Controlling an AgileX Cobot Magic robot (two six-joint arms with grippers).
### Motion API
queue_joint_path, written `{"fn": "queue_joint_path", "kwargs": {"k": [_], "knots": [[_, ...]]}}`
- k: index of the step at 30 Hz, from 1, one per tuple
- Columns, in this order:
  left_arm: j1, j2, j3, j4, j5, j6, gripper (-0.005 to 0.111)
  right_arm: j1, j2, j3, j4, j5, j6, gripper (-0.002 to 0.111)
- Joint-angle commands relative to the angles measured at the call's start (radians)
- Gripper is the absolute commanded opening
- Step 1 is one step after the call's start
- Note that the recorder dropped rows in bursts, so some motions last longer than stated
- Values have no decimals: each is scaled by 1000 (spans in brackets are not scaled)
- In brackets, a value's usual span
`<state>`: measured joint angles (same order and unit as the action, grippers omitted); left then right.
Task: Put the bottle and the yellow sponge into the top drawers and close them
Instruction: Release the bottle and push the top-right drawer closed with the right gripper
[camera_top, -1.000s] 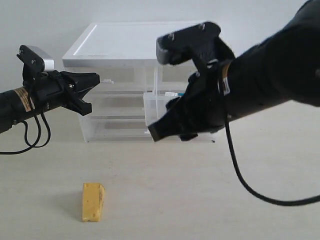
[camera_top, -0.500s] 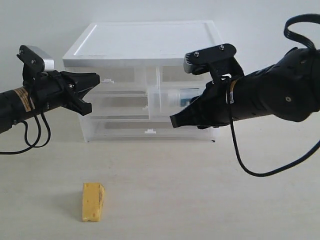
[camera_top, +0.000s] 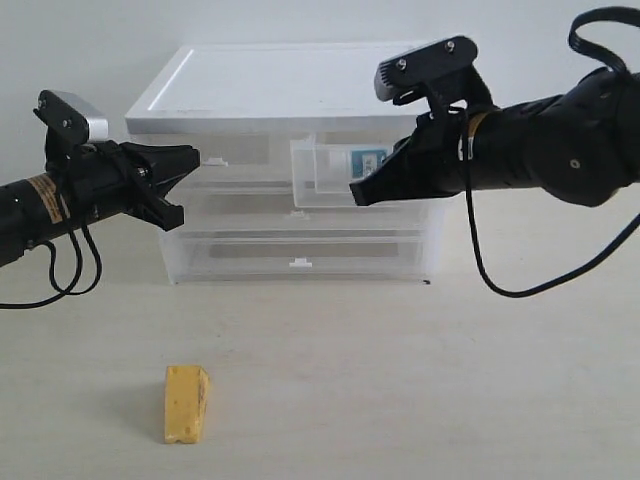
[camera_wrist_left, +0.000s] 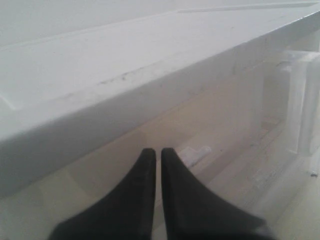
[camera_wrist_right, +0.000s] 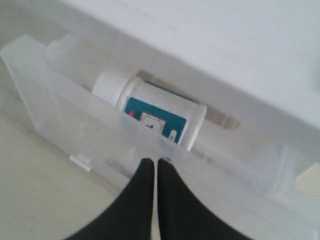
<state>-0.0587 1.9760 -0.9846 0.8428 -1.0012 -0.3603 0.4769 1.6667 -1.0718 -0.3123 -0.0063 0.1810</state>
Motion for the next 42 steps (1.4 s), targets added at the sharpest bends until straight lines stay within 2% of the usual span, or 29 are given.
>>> {"fn": "queue_joint_path", "kwargs": {"k": [1, 6, 13, 23, 27, 36, 42], "knots": [[-5, 3, -5, -18, 6, -6, 4, -9, 1, -28, -8, -51, -89, 0], [-5, 3, -5, -18, 6, -6, 4, -22, 1, -40, -8, -94, -119, 0], [-5, 3, -5, -18, 6, -6, 4, -24, 6, -40, 3, -64, -79, 0], [-5, 3, -8, -24, 6, 2, 4, 136, -119, -22, 15, 180, -49, 0], [-5, 3, -8, -14, 8, -7, 4, 102, -82, 34, 15, 91, -15, 0], [-5, 3, -8, -9, 8, -9, 4, -8, 46, 39, 15, -130, 19, 0], [-5, 3, -8, -16, 8, -9, 4, -39, 146, -31, 40, -213, 17, 0]]}}
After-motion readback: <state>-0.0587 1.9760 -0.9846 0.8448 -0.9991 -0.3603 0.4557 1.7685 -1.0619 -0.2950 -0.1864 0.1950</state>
